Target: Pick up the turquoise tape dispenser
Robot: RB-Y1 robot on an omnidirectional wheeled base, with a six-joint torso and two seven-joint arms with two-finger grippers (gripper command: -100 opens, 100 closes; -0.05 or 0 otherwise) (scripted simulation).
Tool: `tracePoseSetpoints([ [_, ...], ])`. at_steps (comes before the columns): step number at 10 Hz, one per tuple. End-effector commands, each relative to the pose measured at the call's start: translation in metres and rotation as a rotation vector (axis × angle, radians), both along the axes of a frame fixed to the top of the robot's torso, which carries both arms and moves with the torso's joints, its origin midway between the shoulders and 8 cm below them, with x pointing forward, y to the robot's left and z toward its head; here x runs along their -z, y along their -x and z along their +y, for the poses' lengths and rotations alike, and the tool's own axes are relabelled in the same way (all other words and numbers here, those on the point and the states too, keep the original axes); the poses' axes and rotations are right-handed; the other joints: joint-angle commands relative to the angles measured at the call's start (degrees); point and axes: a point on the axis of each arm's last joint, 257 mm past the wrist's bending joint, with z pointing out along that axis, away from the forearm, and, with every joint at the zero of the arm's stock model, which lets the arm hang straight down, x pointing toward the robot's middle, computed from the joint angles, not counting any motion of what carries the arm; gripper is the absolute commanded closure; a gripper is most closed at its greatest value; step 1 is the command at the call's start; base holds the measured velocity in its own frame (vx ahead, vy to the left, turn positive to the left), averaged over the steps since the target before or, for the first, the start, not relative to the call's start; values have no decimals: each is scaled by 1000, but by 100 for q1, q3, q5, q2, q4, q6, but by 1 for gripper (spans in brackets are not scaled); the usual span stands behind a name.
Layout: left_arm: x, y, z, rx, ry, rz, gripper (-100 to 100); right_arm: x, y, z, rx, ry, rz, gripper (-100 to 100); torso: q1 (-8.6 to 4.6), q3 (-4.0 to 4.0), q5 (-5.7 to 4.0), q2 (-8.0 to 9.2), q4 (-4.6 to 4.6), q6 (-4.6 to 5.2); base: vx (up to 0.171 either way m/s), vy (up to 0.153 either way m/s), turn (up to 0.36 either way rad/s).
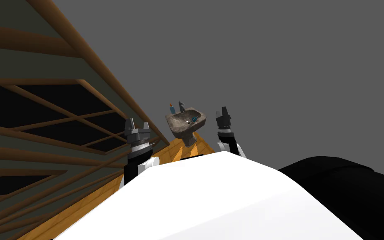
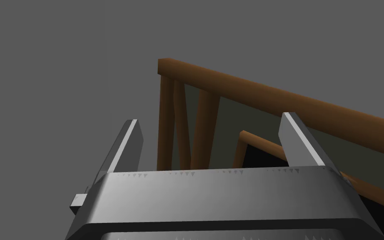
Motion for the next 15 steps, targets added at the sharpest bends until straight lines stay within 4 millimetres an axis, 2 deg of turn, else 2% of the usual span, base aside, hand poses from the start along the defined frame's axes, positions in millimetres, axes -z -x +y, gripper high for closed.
tracePoseSetpoints([
  [1,0,0,0,0,0,0,0,7,-4,8,-23,33,16,-100,0,0,0,0,0,0,12,-3,67],
  [6,0,0,0,0,0,0,0,60,-24,58,-150,190,97,-100,-10,-12,-2,-20,-4,-3,39,-20,141],
  [7,0,0,0,0,0,0,0,68,-26,57,-154,202,115,-100,-12,-14,-3,-24,-5,-2,39,-31,20],
  [8,0,0,0,0,0,0,0,82,-27,70,-188,247,131,-100,-13,-11,-3,-19,-5,2,30,-26,80],
  [9,0,0,0,0,0,0,0,87,-29,70,-188,248,142,-100,-11,-9,-3,-16,-4,-1,24,-21,70],
  [10,0,0,0,0,0,0,0,103,-29,83,-224,298,159,-100,-9,-7,-2,-12,-3,1,29,-26,136],
  [11,0,0,0,0,0,0,0,108,-31,82,-223,298,170,-100,-10,-8,-2,-13,-3,-1,7,2,-8],
  [12,0,0,0,0,0,0,0,124,-29,95,-261,351,185,-100,-2,-5,-1,-8,-2,2,-6,10,33],
  [13,0,0,0,0,0,0,0,131,-31,94,-261,353,200,-100,3,-1,0,-2,-1,0,-9,10,33],
  [14,0,0,0,0,0,0,0,142,-27,108,-300,406,200,-100,3,0,1,1,0,1,-20,19,65],
  [15,0,0,0,0,0,0,0,155,-30,104,-299,412,230,-100,6,2,1,4,1,0,-1,4,15],
])
